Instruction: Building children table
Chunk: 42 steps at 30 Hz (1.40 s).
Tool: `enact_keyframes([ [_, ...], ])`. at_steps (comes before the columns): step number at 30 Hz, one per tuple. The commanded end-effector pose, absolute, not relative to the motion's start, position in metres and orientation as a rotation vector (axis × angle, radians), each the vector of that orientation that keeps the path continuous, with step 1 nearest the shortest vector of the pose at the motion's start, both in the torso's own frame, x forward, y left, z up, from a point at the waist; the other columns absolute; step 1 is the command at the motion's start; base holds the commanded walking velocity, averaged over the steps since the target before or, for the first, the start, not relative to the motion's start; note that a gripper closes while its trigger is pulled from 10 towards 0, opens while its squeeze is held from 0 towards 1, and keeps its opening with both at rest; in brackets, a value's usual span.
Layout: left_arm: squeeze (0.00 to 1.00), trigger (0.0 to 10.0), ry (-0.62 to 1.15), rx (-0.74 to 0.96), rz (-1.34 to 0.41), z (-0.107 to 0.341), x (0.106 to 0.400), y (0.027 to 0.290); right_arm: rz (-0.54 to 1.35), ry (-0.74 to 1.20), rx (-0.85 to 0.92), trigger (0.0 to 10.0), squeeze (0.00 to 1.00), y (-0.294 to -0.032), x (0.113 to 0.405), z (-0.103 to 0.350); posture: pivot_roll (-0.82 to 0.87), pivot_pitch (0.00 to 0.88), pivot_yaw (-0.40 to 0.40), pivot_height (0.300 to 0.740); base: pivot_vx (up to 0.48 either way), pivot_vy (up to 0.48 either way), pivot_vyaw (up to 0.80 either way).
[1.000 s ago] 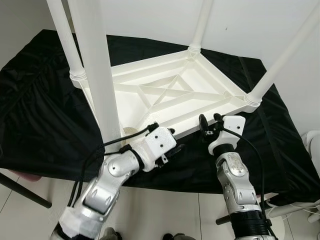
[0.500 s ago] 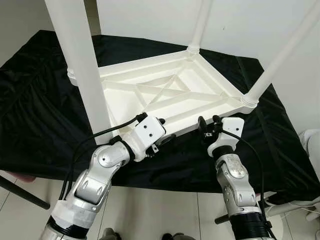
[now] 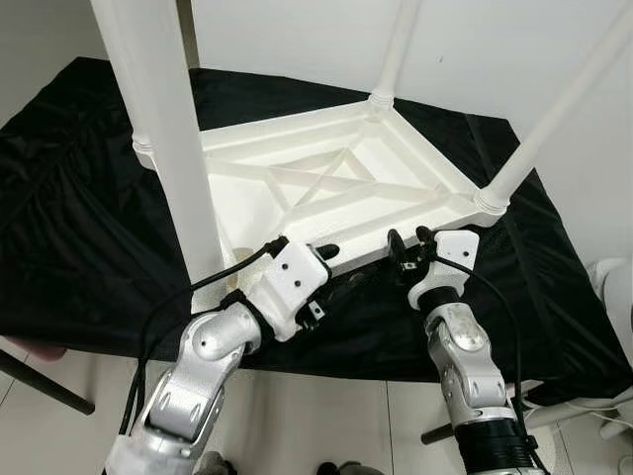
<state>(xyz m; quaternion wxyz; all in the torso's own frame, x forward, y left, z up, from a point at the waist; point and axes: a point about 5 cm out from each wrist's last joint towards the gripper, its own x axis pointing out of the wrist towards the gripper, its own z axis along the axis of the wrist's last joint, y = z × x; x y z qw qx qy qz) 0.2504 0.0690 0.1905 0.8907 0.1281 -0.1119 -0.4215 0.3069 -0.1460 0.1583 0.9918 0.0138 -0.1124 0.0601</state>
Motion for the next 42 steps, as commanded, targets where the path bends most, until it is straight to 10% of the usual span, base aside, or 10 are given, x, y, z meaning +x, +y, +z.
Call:
enact_keyframes([
  [1,0.00,10.0,-0.243,0.230,-0.773,0.193,0.247,0.075,0.116,-0.212,0.027,10.0,0.00,-0.149,0.306,0.156,-0.06,0.105,-0.099,0.740,0.000,0.000,0.00],
  [42,0.00,10.0,-0.221,0.223,-0.646,0.195,0.230,0.119,0.122,-0.222,0.044,10.0,0.00,-0.143,0.312,0.158,-0.03,0.105,-0.087,0.740,0.000,0.000,0.00],
])
